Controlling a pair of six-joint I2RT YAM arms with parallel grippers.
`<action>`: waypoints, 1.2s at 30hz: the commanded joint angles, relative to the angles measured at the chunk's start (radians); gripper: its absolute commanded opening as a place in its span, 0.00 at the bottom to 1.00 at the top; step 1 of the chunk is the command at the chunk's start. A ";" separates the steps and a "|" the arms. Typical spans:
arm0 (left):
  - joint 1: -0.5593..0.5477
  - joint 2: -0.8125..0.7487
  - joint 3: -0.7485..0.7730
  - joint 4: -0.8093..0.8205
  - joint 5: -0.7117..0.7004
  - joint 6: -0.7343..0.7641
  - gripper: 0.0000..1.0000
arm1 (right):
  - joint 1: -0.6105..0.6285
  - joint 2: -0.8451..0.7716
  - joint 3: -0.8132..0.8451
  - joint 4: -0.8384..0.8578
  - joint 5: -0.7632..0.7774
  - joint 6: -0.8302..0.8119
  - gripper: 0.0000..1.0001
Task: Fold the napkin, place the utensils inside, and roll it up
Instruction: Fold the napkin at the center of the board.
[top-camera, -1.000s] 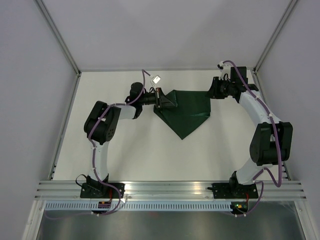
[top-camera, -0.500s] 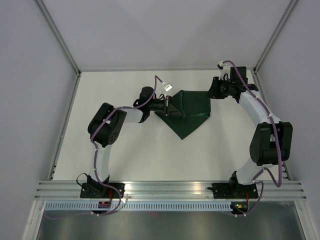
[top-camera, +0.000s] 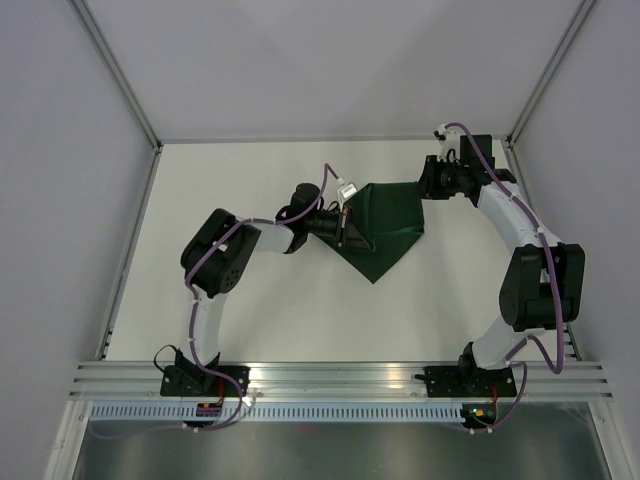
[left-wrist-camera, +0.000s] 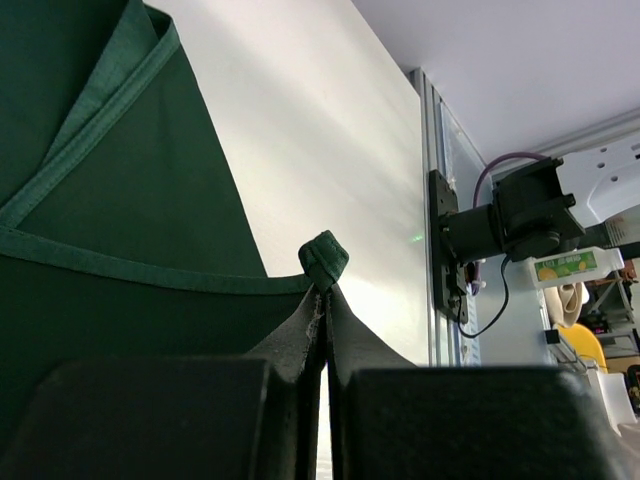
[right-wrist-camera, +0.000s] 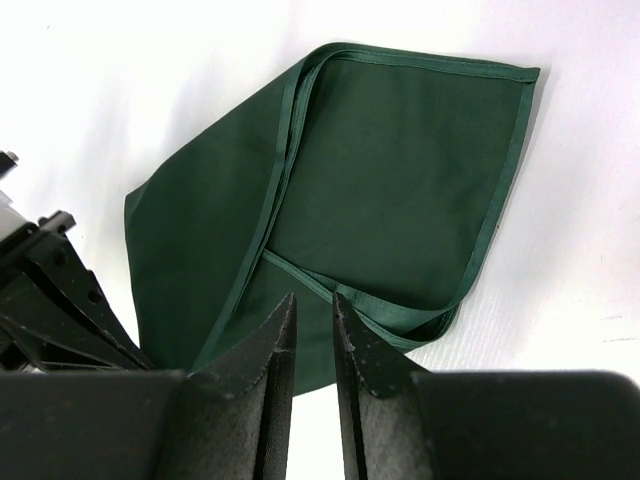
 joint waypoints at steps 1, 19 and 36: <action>-0.019 -0.009 -0.021 -0.008 -0.005 0.080 0.02 | 0.001 -0.013 0.001 0.000 0.014 0.000 0.27; -0.107 -0.004 -0.030 -0.156 -0.214 0.189 0.29 | 0.006 -0.007 -0.004 0.000 0.026 -0.003 0.27; -0.075 -0.153 0.097 -0.221 -0.327 0.163 0.61 | 0.009 0.030 -0.011 -0.080 0.069 -0.043 0.26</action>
